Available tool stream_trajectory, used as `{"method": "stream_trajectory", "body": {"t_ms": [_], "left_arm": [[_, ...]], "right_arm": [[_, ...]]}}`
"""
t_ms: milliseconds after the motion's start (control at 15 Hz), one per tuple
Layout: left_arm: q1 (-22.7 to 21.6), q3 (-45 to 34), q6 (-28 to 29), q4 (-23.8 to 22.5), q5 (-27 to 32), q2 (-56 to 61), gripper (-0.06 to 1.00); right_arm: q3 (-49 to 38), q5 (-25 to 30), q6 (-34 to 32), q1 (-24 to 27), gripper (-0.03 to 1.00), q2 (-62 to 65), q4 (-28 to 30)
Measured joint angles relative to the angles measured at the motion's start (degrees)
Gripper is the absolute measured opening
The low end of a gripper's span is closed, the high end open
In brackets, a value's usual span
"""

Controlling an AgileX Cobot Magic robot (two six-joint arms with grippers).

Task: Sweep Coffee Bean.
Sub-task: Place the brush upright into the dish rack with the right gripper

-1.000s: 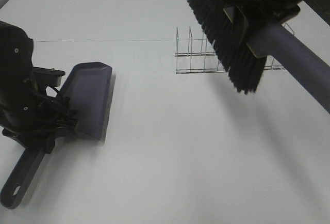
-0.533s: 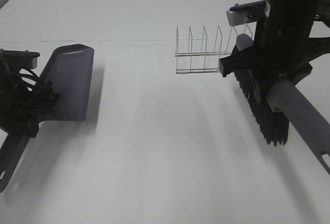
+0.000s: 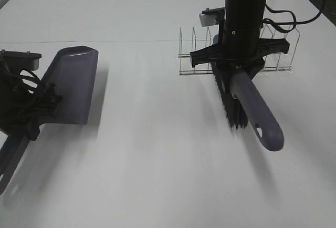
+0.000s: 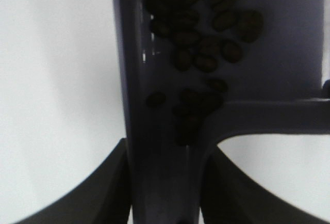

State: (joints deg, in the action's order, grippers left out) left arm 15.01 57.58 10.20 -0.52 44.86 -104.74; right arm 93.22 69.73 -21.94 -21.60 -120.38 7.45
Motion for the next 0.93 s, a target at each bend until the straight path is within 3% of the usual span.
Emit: {"method": "stream_trajectory", "body": {"t_ms": [133, 600, 933], "left_arm": [[0.0, 0.0, -0.17, 0.0, 0.11, 0.0, 0.34], [0.0, 0.0, -0.34, 0.0, 0.06, 0.0, 0.34], [0.0, 0.0, -0.34, 0.0, 0.52, 0.0, 0.34]], "right_arm": [[1.26, 0.11, 1.26, 4.76, 0.35, -3.38, -5.16], [5.84, 0.11, 2.12, 5.67, 0.35, -3.9, -0.23], [6.13, 0.17, 3.55, 5.67, 0.35, -7.33, -0.06]]}}
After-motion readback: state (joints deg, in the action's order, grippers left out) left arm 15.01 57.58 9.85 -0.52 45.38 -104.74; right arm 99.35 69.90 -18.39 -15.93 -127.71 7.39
